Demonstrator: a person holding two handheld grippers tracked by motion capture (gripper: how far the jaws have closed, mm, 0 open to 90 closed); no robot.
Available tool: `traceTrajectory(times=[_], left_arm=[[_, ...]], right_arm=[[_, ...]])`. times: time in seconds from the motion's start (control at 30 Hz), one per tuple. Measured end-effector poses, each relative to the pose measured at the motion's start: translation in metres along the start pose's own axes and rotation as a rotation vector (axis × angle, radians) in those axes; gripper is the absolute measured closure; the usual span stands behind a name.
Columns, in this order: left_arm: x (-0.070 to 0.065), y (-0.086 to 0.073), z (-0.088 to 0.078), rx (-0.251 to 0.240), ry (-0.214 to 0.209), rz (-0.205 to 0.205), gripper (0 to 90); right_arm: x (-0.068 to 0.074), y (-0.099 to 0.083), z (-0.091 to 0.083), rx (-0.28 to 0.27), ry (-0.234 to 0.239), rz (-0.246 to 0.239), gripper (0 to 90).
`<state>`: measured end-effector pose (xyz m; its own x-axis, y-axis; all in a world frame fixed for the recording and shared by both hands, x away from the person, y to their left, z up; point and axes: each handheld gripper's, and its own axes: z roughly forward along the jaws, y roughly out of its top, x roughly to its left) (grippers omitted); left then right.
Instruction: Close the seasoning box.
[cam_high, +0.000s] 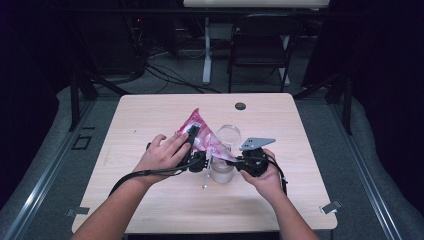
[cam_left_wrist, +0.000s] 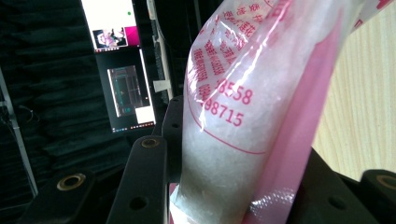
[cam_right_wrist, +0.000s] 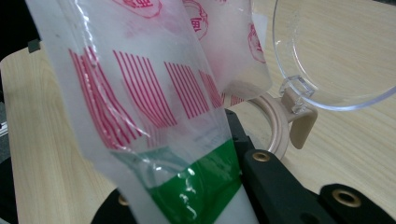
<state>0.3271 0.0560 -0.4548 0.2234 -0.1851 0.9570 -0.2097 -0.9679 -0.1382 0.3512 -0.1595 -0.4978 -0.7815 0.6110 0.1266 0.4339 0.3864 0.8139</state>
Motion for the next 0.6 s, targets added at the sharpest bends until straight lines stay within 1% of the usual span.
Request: traceTrajectory(times=[0.03,0.17,0.23,0.33,0.37,0.6], left_arm=[[0.0007,0.0004,0.0001,0.002,-0.002,0.011,68.0],[0.0000,0.0010,0.0008,-0.005,-0.001,0.001,67.7],[0.0011,0.0015,0.0006,-0.004,0.002,0.011,67.5],[0.0015,0.0018,0.0003,-0.006,0.003,0.010,67.1],[0.0019,0.0019,0.0000,-0.002,0.005,0.017,67.0],[0.0024,0.0020,-0.0001,-0.004,0.008,0.013,66.4]], right_arm=[[0.0000,-0.0001,0.0002,-0.001,0.001,0.001,90.0],[-0.0001,-0.0004,0.0003,0.001,0.000,0.003,90.0],[-0.0004,-0.0004,0.0004,0.000,0.001,0.004,90.0],[-0.0006,-0.0005,0.0004,-0.001,0.000,0.005,90.0],[-0.0007,-0.0006,0.0004,-0.001,0.000,0.004,90.0],[-0.0006,-0.0007,0.0009,0.001,0.001,0.004,90.0]])
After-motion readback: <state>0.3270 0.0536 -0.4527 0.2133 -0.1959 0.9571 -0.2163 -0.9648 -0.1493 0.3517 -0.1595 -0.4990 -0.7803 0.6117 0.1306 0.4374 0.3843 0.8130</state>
